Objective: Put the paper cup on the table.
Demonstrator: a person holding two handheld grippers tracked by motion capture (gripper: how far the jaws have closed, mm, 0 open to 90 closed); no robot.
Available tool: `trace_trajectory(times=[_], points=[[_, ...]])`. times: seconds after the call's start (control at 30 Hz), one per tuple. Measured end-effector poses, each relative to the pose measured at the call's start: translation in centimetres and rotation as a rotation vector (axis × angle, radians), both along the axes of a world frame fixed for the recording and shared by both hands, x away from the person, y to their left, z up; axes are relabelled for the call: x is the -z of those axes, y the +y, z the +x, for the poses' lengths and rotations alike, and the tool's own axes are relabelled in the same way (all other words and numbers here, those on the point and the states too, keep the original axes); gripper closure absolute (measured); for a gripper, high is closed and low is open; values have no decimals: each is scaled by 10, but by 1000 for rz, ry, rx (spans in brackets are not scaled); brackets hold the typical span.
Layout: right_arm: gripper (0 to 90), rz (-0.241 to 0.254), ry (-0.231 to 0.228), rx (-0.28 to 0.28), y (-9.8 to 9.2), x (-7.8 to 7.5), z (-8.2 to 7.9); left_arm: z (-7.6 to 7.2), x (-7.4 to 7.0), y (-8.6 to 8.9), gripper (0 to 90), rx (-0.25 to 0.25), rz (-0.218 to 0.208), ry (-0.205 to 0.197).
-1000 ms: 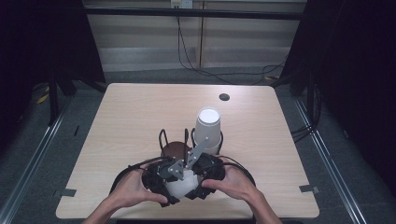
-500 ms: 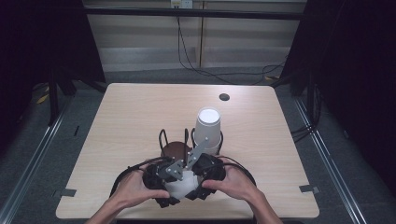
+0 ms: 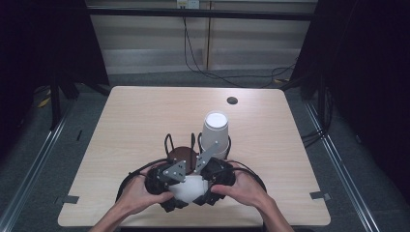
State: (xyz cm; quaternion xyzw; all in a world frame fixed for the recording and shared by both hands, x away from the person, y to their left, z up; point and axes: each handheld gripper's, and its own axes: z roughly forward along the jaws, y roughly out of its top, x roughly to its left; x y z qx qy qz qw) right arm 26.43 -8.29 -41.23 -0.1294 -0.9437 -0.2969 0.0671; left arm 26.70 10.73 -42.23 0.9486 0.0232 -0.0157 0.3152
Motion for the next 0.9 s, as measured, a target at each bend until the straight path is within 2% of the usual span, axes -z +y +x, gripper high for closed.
trace_trajectory(times=[0.07, 0.37, 0.47, 0.57, 0.77, 0.9], points=[[244, 15, -17, -6, -1, 0, 1, 2, -1, 3, 121, -4, -38, 10], [248, 35, -22, 7, -4, -5, 1, 7, -5, 12, 121, -18, -156, 52], [247, 41, -24, 10, -5, -6, 1, 7, -7, 14, 120, -24, -183, 51], [248, 47, -17, 13, -6, -7, 0, 9, -9, 17, 126, -28, -190, 78], [248, 52, -14, 12, -6, -7, 1, 9, -10, 19, 134, -33, -229, 69], [247, 79, -28, 17, -10, -10, 1, 12, -13, 26, 150, -51, -314, 103]])
